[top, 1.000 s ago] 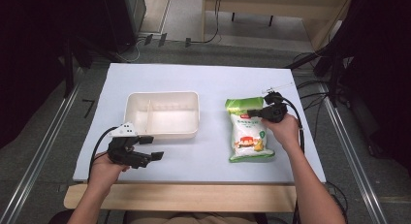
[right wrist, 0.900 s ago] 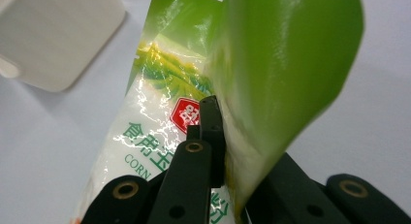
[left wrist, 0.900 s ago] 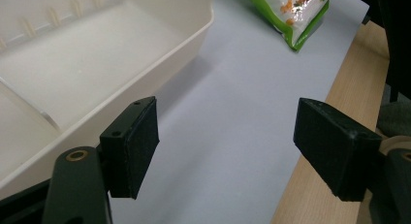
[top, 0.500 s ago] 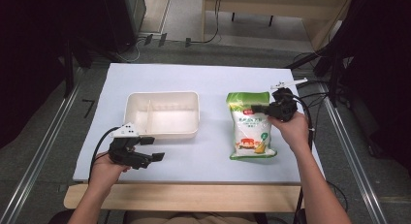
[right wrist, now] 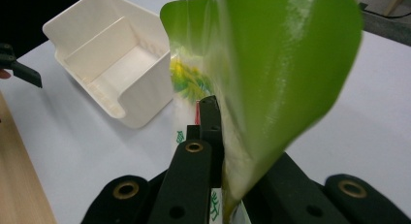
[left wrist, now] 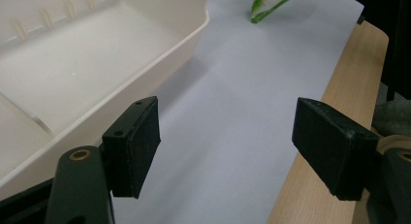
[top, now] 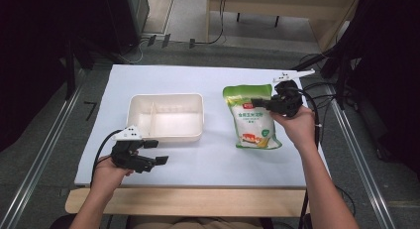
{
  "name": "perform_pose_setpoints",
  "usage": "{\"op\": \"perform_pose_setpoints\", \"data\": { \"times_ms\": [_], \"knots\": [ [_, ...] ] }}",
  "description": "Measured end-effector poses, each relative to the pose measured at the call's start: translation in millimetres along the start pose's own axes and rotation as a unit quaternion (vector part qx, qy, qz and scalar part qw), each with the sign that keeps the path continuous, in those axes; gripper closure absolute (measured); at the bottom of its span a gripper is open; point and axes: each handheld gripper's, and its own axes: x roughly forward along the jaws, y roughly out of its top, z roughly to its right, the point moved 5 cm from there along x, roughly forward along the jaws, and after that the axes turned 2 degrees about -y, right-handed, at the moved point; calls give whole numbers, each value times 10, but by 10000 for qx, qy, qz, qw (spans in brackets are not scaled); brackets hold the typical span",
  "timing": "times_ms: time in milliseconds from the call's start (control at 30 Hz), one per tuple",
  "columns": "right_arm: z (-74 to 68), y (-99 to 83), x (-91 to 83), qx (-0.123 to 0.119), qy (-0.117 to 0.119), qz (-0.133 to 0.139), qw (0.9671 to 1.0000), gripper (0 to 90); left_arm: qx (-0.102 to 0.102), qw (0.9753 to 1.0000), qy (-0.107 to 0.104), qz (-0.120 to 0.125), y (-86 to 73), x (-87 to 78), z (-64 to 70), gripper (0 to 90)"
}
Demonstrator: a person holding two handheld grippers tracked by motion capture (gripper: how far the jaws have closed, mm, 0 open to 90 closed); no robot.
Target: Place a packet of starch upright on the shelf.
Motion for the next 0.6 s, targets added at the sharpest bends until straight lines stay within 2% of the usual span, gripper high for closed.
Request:
{"op": "perform_pose_setpoints", "data": {
  "times_ms": [167,300,400,600],
  "knots": [
    [-11,123,24,-74,-48,-37,10000,900,-37,9999,-136,4,8,22,5,272],
    [-24,238,66,-129,-152,-121,9997,900,1,9999,-101,-82,2,40,-6,273],
    [-28,326,83,-113,-125,-85,9998,900,-40,9999,-97,-58,4,41,-18,272],
    [-84,511,122,-161,-208,-135,9996,900,-26,9998,-181,-52,5,50,-6,272]
  ]
}}
